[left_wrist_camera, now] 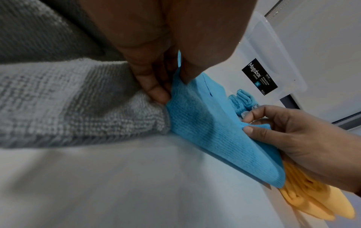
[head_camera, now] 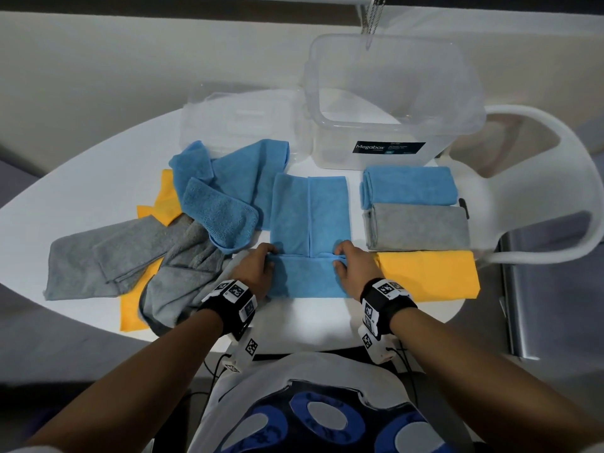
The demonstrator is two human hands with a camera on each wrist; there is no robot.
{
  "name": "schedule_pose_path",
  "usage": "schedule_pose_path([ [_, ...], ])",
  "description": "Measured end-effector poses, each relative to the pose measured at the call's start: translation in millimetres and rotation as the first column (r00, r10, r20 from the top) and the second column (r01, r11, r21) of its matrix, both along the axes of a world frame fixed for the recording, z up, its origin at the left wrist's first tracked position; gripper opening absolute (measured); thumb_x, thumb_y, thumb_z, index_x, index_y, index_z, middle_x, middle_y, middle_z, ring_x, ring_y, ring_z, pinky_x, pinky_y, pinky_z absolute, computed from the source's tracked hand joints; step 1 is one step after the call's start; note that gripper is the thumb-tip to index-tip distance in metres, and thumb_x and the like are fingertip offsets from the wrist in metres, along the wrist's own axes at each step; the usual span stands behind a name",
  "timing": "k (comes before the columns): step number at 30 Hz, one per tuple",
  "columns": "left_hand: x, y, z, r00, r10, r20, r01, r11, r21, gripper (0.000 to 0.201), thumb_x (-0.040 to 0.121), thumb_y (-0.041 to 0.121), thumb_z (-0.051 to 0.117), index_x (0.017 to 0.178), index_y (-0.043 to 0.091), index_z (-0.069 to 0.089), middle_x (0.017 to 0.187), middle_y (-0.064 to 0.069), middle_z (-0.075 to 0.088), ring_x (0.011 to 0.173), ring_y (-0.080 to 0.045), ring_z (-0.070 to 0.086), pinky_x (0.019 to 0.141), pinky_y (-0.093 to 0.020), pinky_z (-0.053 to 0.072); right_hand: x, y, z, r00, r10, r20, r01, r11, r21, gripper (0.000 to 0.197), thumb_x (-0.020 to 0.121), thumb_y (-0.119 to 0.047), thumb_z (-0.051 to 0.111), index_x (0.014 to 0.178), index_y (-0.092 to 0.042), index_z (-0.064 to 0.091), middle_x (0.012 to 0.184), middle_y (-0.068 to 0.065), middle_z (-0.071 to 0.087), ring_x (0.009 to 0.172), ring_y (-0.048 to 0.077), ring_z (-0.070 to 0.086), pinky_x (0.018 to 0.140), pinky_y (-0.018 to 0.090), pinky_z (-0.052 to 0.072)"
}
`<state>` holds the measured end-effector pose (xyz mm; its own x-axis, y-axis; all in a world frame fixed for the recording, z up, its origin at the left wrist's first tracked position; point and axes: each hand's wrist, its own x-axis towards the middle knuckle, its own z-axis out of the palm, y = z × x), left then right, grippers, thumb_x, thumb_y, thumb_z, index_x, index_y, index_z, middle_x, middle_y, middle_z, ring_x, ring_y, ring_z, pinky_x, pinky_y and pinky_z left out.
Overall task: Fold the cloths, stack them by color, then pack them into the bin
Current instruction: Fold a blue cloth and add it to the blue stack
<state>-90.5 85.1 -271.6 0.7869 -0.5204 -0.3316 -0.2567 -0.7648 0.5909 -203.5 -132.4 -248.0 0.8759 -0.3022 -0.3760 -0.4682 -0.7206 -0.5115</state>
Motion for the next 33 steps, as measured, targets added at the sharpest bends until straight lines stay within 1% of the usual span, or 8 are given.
schedule_pose_path([
  [6,0,-4,5,0.999,0.032,0.002,-0.032,0.994,0.101,0.03,0.087,0.016,0.053,0.117,0.017,0.052,0.114,-0.01,0.056,0.101,-0.031,0.056,0.085,-0.036,0.044,-7,7,-1,0.974,0.179,0.139,-0.149,0.968,-0.203,0.043,0.084,-0.023,0.058,0.125,-0.014,0.049,0.13,0.009,0.045,0.115,0.028,0.05,0.094,0.041,0.049],
  [11,-6,-8,12,0.997,0.002,0.073,-0.009,0.995,0.101,0.016,0.089,0.014,0.053,0.102,0.006,0.051,0.106,-0.018,0.048,0.084,-0.037,0.056,0.069,-0.037,0.038,-17,15,-4,0.811,0.585,-0.022,-0.579,0.798,-0.168,0.059,0.094,-0.032,0.048,0.148,-0.013,0.032,0.159,0.007,0.02,0.147,0.026,0.018,0.12,0.042,0.018],
  [14,-11,-5,14,0.955,-0.188,0.229,0.181,0.982,0.05,0.012,0.084,0.011,0.055,0.096,0.01,0.056,0.1,-0.013,0.053,0.078,-0.033,0.055,0.067,-0.039,0.047,-16,10,-12,0.753,0.63,-0.191,-0.65,0.756,-0.073,0.073,0.096,-0.036,0.05,0.155,-0.017,0.012,0.164,-0.001,-0.006,0.151,0.018,-0.004,0.122,0.041,0.006],
  [16,-18,-3,15,0.873,-0.369,0.319,0.364,0.928,0.078,0.032,0.079,0.018,0.058,0.111,0.013,0.06,0.119,-0.012,0.056,0.094,-0.035,0.059,0.076,-0.04,0.048,-15,8,-13,0.744,0.64,-0.192,-0.661,0.747,-0.071,0.079,0.094,-0.035,0.054,0.156,-0.017,0.009,0.163,-0.002,-0.01,0.15,0.017,-0.006,0.121,0.04,0.005],
  [19,-28,0,11,0.783,-0.619,0.066,0.567,0.752,0.336,0.078,0.088,0.048,0.05,0.152,0.019,0.016,0.161,0.0,0.008,0.147,-0.019,0.016,0.111,-0.048,0.024,-13,6,-12,0.737,0.646,-0.198,-0.669,0.739,-0.08,0.084,0.091,-0.029,0.062,0.155,-0.017,0.01,0.163,-0.003,-0.01,0.15,0.016,-0.005,0.119,0.034,0.005],
  [22,-27,7,1,0.737,-0.675,0.016,0.609,0.675,0.417,0.095,0.088,0.059,0.047,0.151,0.026,-0.014,0.158,0.009,-0.023,0.146,-0.012,-0.014,0.115,-0.052,0.006,-8,2,-13,0.743,0.641,-0.192,-0.662,0.746,-0.07,0.083,0.09,-0.017,0.063,0.155,-0.016,0.013,0.164,-0.002,-0.006,0.15,0.016,0.001,0.122,0.032,0.009],
  [27,-22,21,-11,0.69,-0.691,0.214,0.584,0.707,0.399,0.084,0.08,0.041,0.062,0.151,0.018,0.023,0.158,0.001,0.023,0.141,-0.018,0.034,0.098,-0.053,0.041,-7,0,-10,0.785,0.598,-0.162,-0.613,0.787,-0.068,0.071,0.088,0.004,0.044,0.153,-0.014,0.024,0.164,-0.001,0.005,0.149,0.019,0.014,0.121,0.03,0.016],
  [33,-22,32,-9,0.69,-0.668,0.279,0.586,0.742,0.326,0.058,0.086,0.032,0.04,0.143,0.021,0.043,0.151,0.002,0.038,0.133,-0.016,0.046,0.095,-0.048,0.044,-12,9,9,0.846,0.511,-0.154,-0.518,0.856,-0.006,0.056,0.091,-0.007,0.048,0.146,-0.016,0.038,0.16,0.001,0.025,0.142,0.022,0.033,0.114,0.027,0.026],
])
